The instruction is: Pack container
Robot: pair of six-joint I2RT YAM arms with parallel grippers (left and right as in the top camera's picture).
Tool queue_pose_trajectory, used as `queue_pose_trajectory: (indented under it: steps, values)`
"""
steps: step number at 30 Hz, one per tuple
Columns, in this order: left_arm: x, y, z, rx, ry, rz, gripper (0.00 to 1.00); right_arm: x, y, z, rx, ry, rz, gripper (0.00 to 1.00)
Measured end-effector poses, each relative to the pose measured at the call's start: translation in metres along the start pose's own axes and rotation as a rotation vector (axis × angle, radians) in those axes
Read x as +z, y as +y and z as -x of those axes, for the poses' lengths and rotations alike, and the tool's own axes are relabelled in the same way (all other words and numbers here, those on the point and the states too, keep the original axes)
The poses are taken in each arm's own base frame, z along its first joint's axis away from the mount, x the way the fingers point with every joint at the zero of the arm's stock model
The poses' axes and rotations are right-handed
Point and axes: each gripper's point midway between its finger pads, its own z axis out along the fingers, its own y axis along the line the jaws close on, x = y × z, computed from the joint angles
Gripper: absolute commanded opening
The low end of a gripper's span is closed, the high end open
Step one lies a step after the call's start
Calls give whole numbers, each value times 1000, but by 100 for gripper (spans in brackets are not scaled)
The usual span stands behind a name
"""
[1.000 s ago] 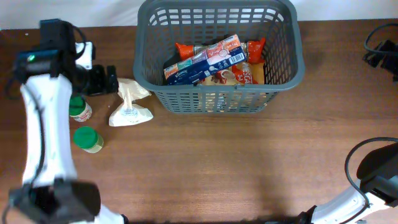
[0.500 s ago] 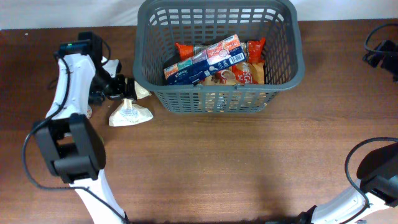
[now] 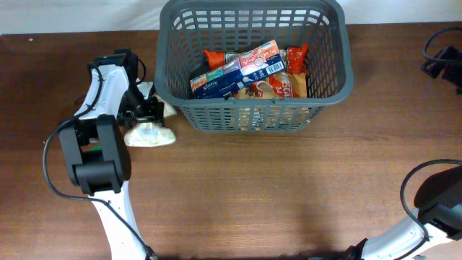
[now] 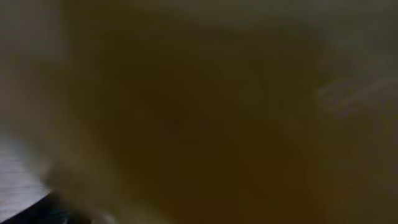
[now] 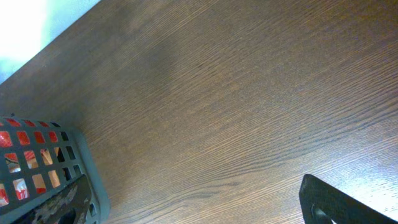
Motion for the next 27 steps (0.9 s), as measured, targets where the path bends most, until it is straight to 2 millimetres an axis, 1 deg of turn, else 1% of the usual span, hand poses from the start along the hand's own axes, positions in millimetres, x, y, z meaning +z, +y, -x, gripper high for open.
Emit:
queue_pose_trajectory:
  steps: [1,2,4,5,7,11,13,14,15,18,23,26,27]
  values:
    - [4,1,-1,0,9,3,63,0,0,0,0,0,0,99]
    - [7,2,-1,-2,17,6,51,0,0,0,0,0,0,99]
    - [9,3,-1,5,24,16,16,0,0,0,0,0,0,99]
    - [9,5,-1,2,24,22,2,0,0,0,0,0,0,99]
    - [8,6,-2,3,27,30,2,0,0,0,0,0,0,99]
    - [-1,6,-8,5,64,35,2,0,0,0,2,0,0,99]
    - [-10,6,-9,5,83,38,2,0,0,0,2,0,0,99]
    - [-18,6,-6,5,74,39,1,0,0,0,3,0,0,99]
    - [-28,6,-3,5,62,42,2,0,0,0,2,0,0,99]
    - [-74,6,13,7,-28,54,2,0,0,0,2,0,0,99]
    - [-169,5,35,13,-278,89,2,0,0,0,3,0,0,99]
    - [-233,4,45,18,-491,124,2,0,0,0,3,0,0,99]
    - [-250,4,46,21,-551,138,2,0,0,0,3,0,0,99]
